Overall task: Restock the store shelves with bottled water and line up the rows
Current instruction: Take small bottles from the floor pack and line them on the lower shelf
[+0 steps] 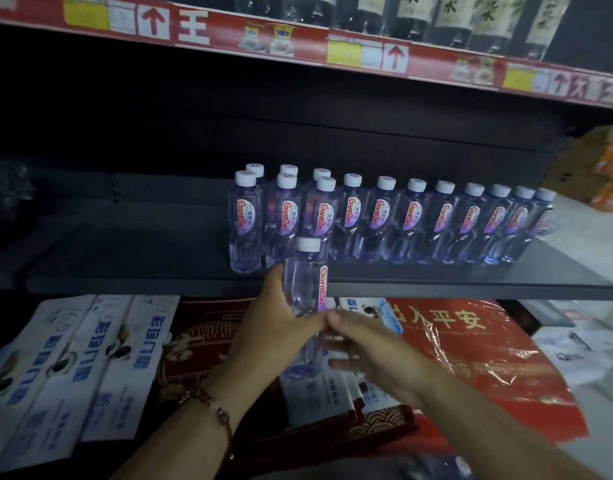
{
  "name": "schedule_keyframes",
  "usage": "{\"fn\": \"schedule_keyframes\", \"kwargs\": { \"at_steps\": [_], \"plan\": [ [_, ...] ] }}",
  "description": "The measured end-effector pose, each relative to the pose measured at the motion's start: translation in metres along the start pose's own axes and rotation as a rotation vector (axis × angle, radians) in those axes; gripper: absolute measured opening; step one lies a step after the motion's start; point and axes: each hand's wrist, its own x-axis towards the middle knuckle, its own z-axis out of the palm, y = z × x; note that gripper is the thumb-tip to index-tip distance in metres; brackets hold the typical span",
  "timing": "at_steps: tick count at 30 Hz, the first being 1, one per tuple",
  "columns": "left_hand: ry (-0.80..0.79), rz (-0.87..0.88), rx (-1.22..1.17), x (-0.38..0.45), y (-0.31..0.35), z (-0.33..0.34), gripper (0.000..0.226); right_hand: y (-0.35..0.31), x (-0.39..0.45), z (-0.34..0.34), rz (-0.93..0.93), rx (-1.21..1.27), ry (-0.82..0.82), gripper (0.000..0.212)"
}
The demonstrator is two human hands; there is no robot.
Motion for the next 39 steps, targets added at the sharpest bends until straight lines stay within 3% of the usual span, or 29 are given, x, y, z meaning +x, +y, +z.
{"fn": "schedule_keyframes", "kwargs": {
  "at_steps": [2, 4, 7, 11, 16, 19, 24, 30, 34, 39],
  "plan": [
    [-0.05, 0.015, 0.056, -0.004, -0.002, 0.013, 0.074, 0.024, -0.018, -0.001, 0.016, 0.145, -0.046, 0.032],
    [-0.089, 0.006, 0.087, -0.011, -0.003, 0.025, 0.073, 0.043, -0.029, -0.005, -0.013, 0.236, -0.061, 0.047],
    [-0.062, -0.046, 0.066, -0.016, -0.003, 0.038, 0.068, 0.055, -0.037, -0.006, -0.11, 0.03, -0.059, 0.063],
    [-0.005, -0.08, -0.034, -0.021, 0.002, 0.048, 0.058, 0.058, -0.03, -0.003, -0.216, -0.105, 0.175, 0.048],
    [-0.06, -0.034, 0.032, -0.024, 0.005, 0.054, 0.047, 0.066, -0.018, -0.018, -0.238, -0.074, 0.189, 0.043],
    [-0.145, 0.042, 0.219, -0.021, 0.007, 0.049, 0.048, 0.064, -0.011, -0.027, -0.234, -0.039, 0.222, 0.045],
    [-0.212, 0.223, 0.87, -0.01, 0.003, 0.039, 0.069, 0.055, -0.01, -0.049, -0.22, -0.023, 0.312, 0.037],
    [-0.242, 0.354, 1.012, -0.008, -0.003, 0.043, 0.073, 0.039, -0.014, -0.063, -0.277, -0.022, 0.499, 0.035],
    [-0.23, 0.34, 1.047, -0.004, -0.01, 0.045, 0.075, 0.015, 0.011, -0.058, -0.277, 0.007, 0.549, 0.032],
    [-0.209, 0.307, 1.093, 0.001, -0.013, 0.043, 0.078, -0.017, 0.068, -0.051, -0.29, -0.036, 0.593, 0.044]
  ]
}}
